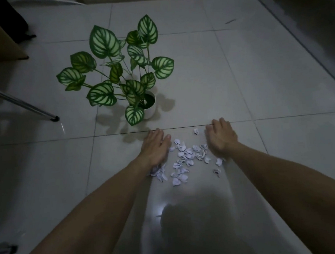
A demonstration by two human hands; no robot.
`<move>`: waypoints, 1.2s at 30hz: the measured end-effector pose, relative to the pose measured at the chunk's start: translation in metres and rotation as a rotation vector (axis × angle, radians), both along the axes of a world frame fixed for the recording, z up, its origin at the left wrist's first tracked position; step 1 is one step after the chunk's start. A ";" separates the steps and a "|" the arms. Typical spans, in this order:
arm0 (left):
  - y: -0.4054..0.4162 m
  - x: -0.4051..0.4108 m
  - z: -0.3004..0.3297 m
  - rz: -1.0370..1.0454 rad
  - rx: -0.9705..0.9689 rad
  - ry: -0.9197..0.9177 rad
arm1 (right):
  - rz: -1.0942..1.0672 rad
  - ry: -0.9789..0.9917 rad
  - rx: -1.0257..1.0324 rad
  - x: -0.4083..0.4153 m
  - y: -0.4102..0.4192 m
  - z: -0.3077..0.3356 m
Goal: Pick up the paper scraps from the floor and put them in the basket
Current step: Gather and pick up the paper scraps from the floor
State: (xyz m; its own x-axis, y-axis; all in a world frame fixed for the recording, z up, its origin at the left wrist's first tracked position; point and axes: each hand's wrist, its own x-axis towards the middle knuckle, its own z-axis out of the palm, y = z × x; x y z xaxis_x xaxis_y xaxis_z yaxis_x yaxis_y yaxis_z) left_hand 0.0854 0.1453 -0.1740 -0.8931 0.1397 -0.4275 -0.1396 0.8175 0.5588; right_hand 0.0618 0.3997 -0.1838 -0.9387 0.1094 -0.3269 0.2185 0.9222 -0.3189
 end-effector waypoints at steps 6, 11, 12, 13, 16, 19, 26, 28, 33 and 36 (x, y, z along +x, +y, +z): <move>0.015 0.004 0.011 -0.019 0.076 -0.045 | 0.334 -0.005 -0.173 0.005 -0.032 0.003; 0.014 0.015 0.011 -0.108 0.133 -0.020 | 0.502 -0.009 -0.231 0.045 -0.059 0.011; 0.011 0.017 0.011 -0.081 0.129 -0.002 | 0.456 0.015 -0.223 0.049 -0.058 0.014; 0.007 0.020 0.013 -0.056 0.111 0.031 | 0.381 0.052 -0.194 0.055 -0.055 0.018; -0.011 0.031 0.016 -0.009 -0.025 0.212 | 0.006 0.198 -0.085 0.078 -0.044 0.021; -0.033 0.050 0.006 0.117 -0.163 0.304 | -0.351 0.256 -0.062 0.103 -0.033 0.009; -0.040 0.091 -0.014 0.269 -0.186 0.155 | -0.363 0.202 -0.194 0.125 -0.063 -0.009; -0.034 0.090 -0.013 0.158 -0.104 0.165 | -0.185 0.177 -0.259 0.126 -0.073 -0.006; -0.028 0.077 -0.001 -0.069 0.026 0.136 | 0.247 0.091 -0.315 0.118 -0.058 0.005; -0.031 0.069 0.001 -0.237 -0.060 0.189 | 0.486 0.088 -0.180 0.109 -0.043 0.002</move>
State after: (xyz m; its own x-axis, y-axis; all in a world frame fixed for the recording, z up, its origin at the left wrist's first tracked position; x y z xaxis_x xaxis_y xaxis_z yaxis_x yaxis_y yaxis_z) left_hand 0.1545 0.1142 -0.1733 -0.9030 0.3333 -0.2710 0.1606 0.8470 0.5067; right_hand 0.1712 0.3563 -0.1821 -0.8916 -0.3967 -0.2181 -0.2560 0.8392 -0.4798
